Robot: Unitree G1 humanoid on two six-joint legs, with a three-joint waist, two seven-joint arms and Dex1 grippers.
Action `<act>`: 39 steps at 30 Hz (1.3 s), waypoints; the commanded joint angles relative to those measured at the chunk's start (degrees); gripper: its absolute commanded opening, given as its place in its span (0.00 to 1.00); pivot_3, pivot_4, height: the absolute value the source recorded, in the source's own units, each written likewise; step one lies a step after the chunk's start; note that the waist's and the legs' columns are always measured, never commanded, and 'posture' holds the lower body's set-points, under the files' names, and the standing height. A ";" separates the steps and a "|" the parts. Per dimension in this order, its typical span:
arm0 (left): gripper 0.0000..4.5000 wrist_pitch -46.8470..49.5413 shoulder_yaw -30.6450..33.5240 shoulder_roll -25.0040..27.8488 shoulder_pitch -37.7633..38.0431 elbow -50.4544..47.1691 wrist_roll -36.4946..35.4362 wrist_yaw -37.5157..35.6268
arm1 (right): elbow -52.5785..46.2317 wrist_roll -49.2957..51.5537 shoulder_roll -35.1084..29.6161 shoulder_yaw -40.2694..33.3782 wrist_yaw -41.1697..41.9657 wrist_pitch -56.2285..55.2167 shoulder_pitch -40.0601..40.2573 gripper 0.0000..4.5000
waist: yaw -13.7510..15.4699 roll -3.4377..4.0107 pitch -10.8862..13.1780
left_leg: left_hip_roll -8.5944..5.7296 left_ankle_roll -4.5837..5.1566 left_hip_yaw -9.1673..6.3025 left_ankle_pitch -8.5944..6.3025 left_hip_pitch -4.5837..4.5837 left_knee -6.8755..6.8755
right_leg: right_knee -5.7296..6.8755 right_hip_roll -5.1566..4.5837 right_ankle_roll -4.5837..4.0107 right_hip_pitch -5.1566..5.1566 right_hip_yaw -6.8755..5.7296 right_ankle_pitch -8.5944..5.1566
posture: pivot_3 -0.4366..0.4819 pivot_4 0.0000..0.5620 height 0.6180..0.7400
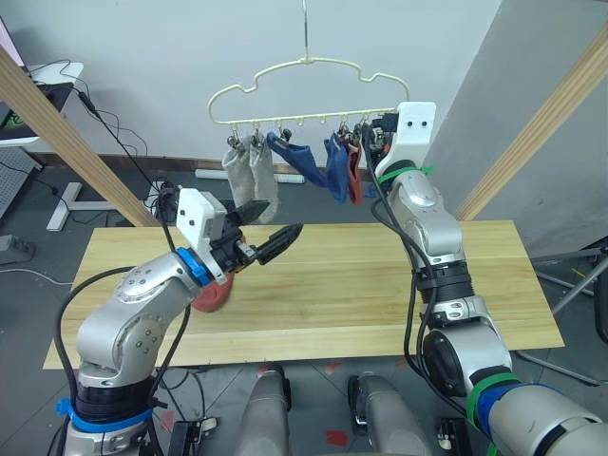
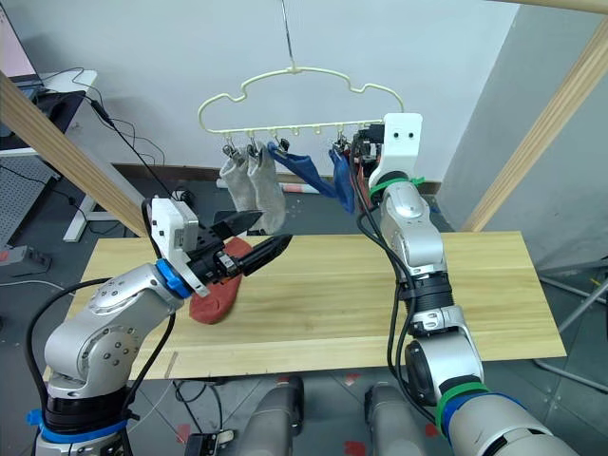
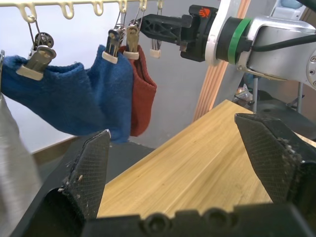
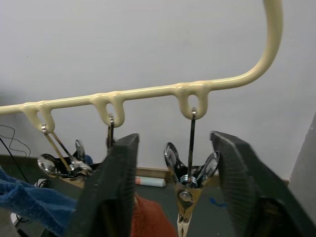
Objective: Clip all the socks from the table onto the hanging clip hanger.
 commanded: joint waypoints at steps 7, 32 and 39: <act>1.00 -0.50 0.03 -0.17 0.22 -3.02 -1.09 0.56 | -1.01 0.08 0.00 -0.49 -0.29 -0.79 -1.55 0.45 | 0.00 0.00 0.00 | 0.00 0.00 0.00 0.00 0.00 0.00 | 0.00 0.00 0.00 0.00 0.00 0.00 | 0.52 0.51 1.00; 1.00 -0.25 -0.34 -0.44 -0.15 -3.04 -1.05 0.95 | -2.60 1.59 3.38 -0.55 -0.32 1.02 -1.56 0.45 | -0.01 0.01 0.00 | 0.00 0.00 0.00 0.00 0.00 0.00 | 0.00 0.00 0.00 0.00 -0.01 0.00 | 0.53 0.51 1.00; 1.00 -0.24 -0.44 -0.43 -0.34 -2.81 -1.04 0.86 | -2.08 1.73 3.50 -0.86 -0.17 1.23 -1.77 0.45 | 0.00 0.01 0.00 | 0.00 0.00 -0.01 0.00 0.00 0.00 | 0.00 0.00 0.00 0.00 -0.01 0.00 | 0.52 0.51 1.00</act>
